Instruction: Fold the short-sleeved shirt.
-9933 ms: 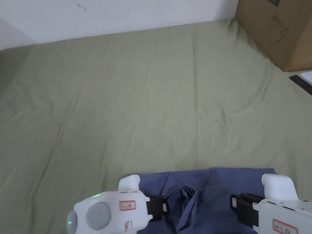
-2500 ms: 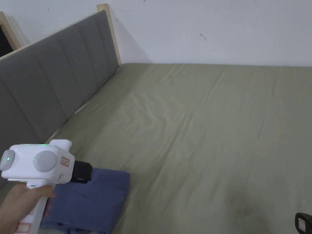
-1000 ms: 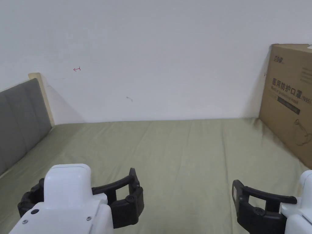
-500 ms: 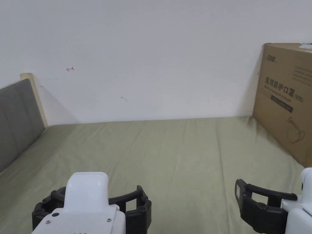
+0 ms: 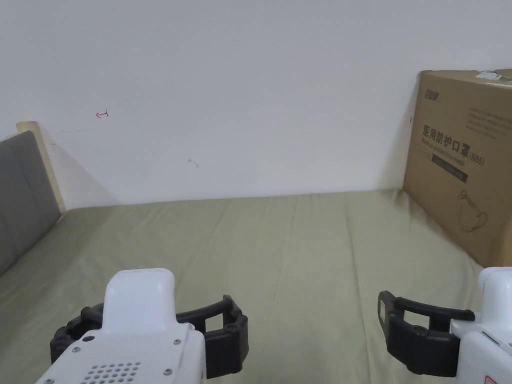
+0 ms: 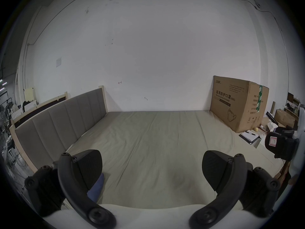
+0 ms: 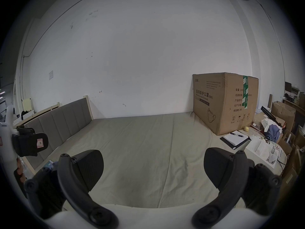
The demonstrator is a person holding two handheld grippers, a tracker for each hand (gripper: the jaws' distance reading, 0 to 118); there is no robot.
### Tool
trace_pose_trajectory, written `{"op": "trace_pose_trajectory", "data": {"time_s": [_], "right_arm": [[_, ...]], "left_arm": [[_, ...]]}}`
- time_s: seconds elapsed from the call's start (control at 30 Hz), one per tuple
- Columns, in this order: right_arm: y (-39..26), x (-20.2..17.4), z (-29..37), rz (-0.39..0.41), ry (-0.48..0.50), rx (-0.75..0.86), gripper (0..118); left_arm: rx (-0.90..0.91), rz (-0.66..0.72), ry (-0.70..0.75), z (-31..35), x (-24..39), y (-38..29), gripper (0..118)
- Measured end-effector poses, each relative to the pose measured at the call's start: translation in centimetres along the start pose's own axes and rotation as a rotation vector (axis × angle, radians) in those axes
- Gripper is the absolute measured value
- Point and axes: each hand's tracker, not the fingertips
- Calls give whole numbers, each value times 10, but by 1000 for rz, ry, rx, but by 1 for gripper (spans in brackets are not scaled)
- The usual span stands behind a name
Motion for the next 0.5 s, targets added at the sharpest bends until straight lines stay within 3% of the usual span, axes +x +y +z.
{"op": "trace_pose_trajectory", "data": {"time_s": [0.5], "right_arm": [[2, -6, -3, 51, 3, 9, 118]], "left_arm": [[84, -11, 2, 4, 5, -1, 118]]}}
